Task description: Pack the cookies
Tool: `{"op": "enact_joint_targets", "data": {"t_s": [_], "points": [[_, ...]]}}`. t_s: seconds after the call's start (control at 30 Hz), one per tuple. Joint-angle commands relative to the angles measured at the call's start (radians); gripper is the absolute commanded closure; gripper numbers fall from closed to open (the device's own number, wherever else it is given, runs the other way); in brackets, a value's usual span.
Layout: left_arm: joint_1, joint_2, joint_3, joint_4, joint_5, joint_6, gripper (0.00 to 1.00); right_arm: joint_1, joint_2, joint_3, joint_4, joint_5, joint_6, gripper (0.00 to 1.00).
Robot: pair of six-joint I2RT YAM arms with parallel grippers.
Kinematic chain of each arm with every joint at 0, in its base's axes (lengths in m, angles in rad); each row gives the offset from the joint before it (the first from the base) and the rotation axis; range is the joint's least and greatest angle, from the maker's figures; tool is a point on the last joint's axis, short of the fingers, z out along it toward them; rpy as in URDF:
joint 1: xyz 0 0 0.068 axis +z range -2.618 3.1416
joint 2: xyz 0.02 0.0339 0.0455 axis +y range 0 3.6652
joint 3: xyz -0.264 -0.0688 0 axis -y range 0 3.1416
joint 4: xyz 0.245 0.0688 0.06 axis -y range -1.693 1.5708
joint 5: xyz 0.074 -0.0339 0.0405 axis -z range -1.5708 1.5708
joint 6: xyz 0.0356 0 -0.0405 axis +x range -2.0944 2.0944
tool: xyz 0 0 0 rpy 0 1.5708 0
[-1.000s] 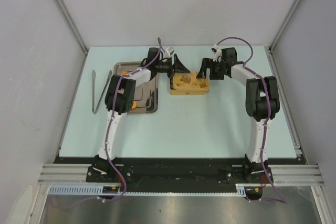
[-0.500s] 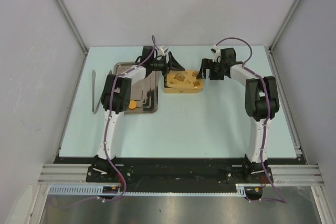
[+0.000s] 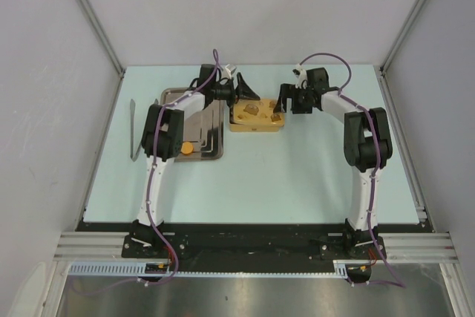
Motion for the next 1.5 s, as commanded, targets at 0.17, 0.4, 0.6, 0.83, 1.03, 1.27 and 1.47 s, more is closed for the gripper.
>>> {"op": "enact_joint_targets", "data": {"t_s": [0.17, 0.4, 0.6, 0.83, 1.03, 1.27, 1.47], "points": [[0.008, -0.123, 0.039, -0.088, -0.023, 0.072, 0.13, 0.007, 0.014, 0.037, -0.012, 0.015, -0.001, 0.01], [0.01, -0.157, 0.013, -0.134, -0.024, 0.09, 0.13, 0.014, 0.008, 0.037, -0.012, 0.013, 0.004, 0.01], [0.019, -0.172, 0.016, -0.207, -0.046, 0.139, 0.12, 0.021, 0.01, 0.037, -0.01, 0.021, 0.004, 0.01], [0.033, -0.172, 0.036, -0.302, -0.073, 0.214, 0.12, 0.026, 0.022, 0.046, -0.012, 0.027, 0.002, 0.01], [0.042, -0.166, 0.068, -0.342, -0.087, 0.242, 0.11, 0.03, 0.03, 0.047, -0.014, 0.032, 0.002, 0.01], [0.048, -0.146, 0.135, -0.39, -0.1, 0.266, 0.11, 0.033, 0.03, 0.044, -0.014, 0.038, -0.001, 0.01], [0.054, -0.148, 0.138, -0.417, -0.11, 0.28, 0.11, 0.038, 0.033, 0.043, -0.012, 0.041, -0.001, 0.01]]}}
